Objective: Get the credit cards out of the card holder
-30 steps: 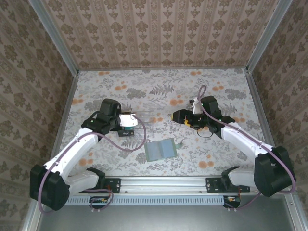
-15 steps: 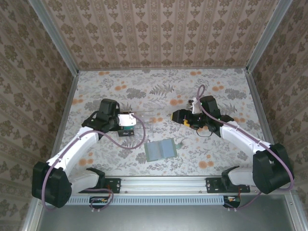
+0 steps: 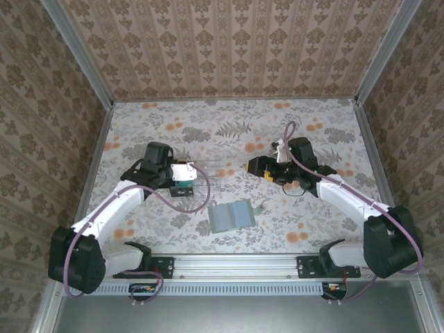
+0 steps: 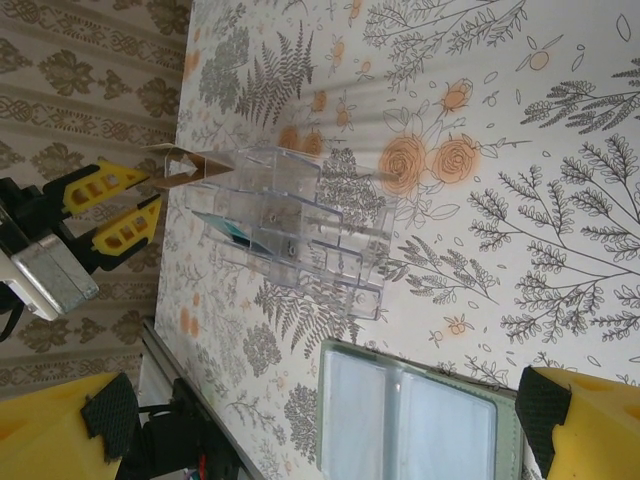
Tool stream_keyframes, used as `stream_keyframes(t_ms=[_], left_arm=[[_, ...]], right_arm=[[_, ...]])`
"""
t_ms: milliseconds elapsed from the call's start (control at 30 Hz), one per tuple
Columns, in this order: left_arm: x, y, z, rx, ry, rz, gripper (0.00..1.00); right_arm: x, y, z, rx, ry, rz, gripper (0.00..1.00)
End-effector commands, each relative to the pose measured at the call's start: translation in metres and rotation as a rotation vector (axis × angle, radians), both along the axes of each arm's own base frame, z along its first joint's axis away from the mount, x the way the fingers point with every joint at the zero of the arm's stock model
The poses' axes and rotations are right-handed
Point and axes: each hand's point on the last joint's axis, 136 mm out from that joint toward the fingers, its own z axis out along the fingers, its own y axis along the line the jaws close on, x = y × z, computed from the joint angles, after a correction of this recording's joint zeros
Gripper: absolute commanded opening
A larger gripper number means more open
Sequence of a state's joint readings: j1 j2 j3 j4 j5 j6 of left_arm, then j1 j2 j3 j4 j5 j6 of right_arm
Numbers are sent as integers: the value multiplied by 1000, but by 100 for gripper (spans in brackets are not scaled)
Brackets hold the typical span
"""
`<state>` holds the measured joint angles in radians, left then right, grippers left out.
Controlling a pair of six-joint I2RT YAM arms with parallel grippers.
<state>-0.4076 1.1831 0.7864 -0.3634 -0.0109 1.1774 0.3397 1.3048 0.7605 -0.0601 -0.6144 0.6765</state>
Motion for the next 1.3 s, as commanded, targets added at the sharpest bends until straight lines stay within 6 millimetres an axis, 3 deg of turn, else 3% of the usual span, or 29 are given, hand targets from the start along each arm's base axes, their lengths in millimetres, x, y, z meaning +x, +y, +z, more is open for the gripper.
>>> stream_keyframes(t_ms=[0,433,700,933,1067,1167,1267], left_arm=[[3,0,-3,-18,3,6,31],[39,5,20,-125,-82,154,38],[44,9,30,-149,-98,196,45],[31,11,42,-194,-84,219,60],[23,14,65,-269,-90,280,77],[17,18,86,-377,-81,382,97],[9,21,106,-516,-37,506,100]], right_arm=[[4,3,6,26,-12,15,100],[4,4,3,34,-3,13,100],[2,4,2,44,1,13,100],[-2,3,-2,42,12,11,100],[-4,2,-3,23,13,14,100],[-8,2,-6,2,17,20,100],[-12,5,-10,-11,28,28,100]])
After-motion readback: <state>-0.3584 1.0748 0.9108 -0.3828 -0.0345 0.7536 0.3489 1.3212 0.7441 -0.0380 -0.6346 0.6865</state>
